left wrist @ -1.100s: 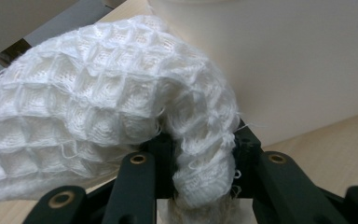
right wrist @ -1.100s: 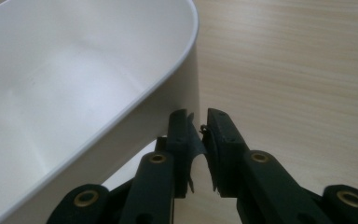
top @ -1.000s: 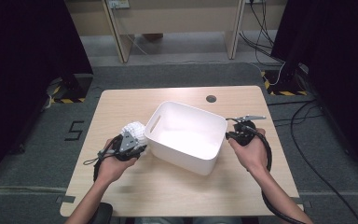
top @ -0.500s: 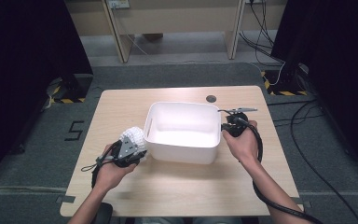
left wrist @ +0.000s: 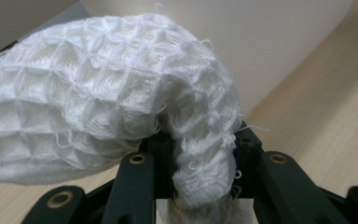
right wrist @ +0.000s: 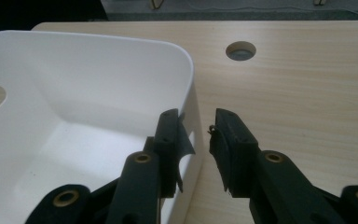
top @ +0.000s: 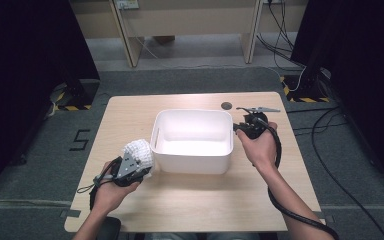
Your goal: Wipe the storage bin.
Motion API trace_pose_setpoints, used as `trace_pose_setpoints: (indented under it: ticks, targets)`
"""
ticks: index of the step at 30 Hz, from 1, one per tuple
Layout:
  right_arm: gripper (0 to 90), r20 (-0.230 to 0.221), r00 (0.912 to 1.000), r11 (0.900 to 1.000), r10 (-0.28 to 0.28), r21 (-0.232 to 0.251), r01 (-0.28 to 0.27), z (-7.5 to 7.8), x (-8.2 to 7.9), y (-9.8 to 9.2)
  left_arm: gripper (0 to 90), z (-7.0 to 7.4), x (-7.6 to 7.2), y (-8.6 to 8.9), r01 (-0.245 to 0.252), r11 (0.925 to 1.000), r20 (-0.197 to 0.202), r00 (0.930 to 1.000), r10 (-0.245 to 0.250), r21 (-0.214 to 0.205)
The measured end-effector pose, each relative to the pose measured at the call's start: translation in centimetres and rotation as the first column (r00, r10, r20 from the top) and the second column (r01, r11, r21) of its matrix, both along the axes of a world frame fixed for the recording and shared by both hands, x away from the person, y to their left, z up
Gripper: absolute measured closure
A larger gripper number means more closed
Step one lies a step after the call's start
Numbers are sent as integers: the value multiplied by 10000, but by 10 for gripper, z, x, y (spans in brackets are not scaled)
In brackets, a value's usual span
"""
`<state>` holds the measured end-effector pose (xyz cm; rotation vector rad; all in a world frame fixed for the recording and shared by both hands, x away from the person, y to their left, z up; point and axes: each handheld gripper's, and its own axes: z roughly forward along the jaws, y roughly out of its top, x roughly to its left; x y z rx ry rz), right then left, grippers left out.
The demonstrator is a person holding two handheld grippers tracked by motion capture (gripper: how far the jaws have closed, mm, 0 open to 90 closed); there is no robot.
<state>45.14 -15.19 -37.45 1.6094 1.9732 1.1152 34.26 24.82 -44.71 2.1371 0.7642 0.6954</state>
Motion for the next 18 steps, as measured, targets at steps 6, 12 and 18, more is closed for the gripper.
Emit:
trace_pose_setpoints:
  ticks: [6,12,18]
  targets:
    - [713,-10,9997,9988,256,423,-255,5,-4,2,676,-4,-16,-5,242,9997,-29,9997,-242,-82]
    - [786,-133,9973,9972,729,-152,-731,1,-5,12,676,2,-22,-14,606,9982,77,9981,-606,-16]
    - [823,-248,9965,9954,800,-504,-812,0,0,12,676,0,-21,-22,791,9969,-43,9969,-791,35]
